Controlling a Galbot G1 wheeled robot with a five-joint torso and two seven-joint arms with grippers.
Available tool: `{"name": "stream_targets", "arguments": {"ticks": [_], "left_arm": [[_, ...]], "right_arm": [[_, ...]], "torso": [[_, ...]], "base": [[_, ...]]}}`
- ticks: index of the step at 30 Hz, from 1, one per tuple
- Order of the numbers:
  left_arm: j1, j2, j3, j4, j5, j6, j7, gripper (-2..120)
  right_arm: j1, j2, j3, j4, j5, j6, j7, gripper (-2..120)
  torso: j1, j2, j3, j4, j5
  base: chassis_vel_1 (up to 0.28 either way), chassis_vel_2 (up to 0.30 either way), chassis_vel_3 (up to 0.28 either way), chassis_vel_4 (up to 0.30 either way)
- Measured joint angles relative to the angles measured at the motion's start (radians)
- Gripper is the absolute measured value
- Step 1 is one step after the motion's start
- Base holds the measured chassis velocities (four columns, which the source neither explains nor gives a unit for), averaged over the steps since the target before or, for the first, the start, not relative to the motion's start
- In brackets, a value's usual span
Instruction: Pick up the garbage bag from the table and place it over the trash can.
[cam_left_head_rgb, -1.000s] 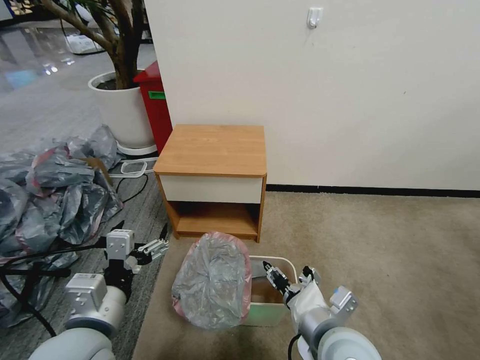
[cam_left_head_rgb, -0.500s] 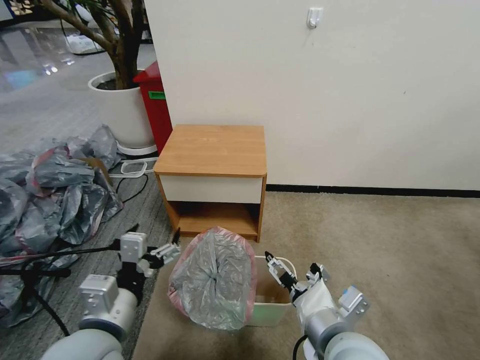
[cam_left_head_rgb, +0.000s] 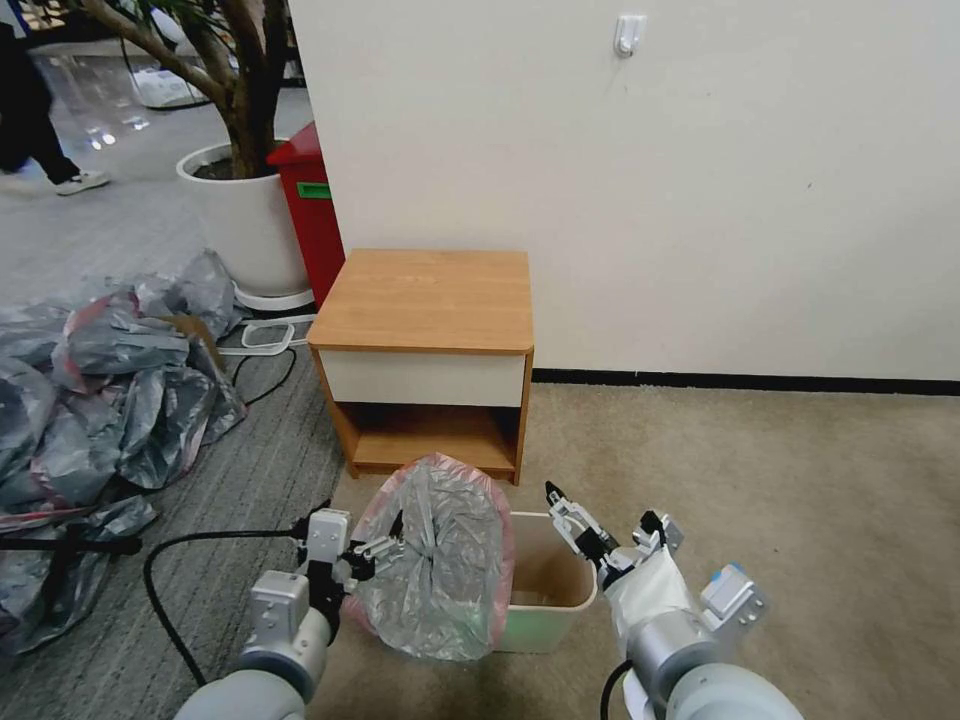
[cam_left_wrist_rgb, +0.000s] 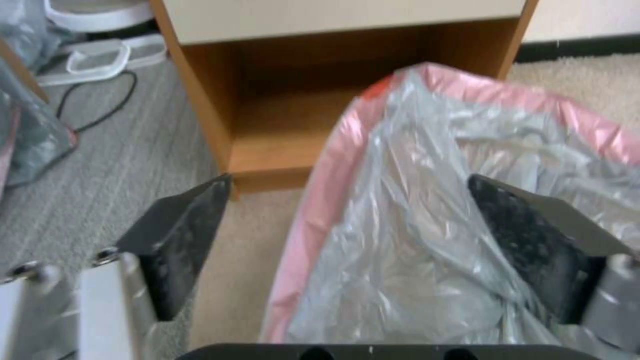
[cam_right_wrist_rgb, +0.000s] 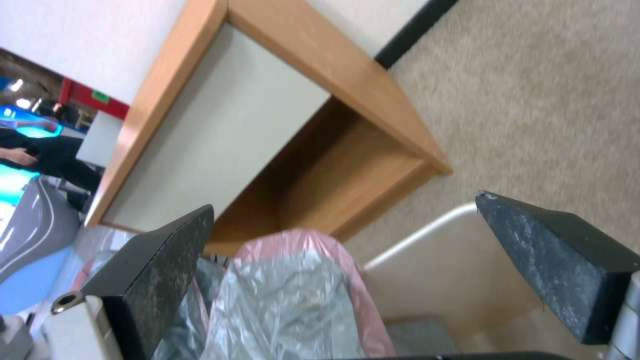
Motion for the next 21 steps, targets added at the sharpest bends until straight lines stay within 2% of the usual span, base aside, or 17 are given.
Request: {"name": "stream_targets", "arguments": {"ticks": [7, 21], "left_arm": [[-0.021, -0.001, 0.039, 0.052, 0.004, 0.003, 0.0, 69], [-0.052, -0.007, 0.087, 0.106, 0.012, 0.009, 0.001, 67]], "right_arm": [[-0.014, 0.005, 0.028, 0.019, -0.067, 0.02, -0.045, 100], [-0.025, 0.017, 0.034, 0.026, -0.103, 0.04, -0.05, 100]], "torso": [[0.0, 0.0, 0.0, 0.0, 0.0], [0.0, 0.0, 0.0, 0.0, -0.0001]], "base": [[0.0, 0.0, 0.0, 0.0], [0.0, 0.0, 0.0, 0.0]]}}
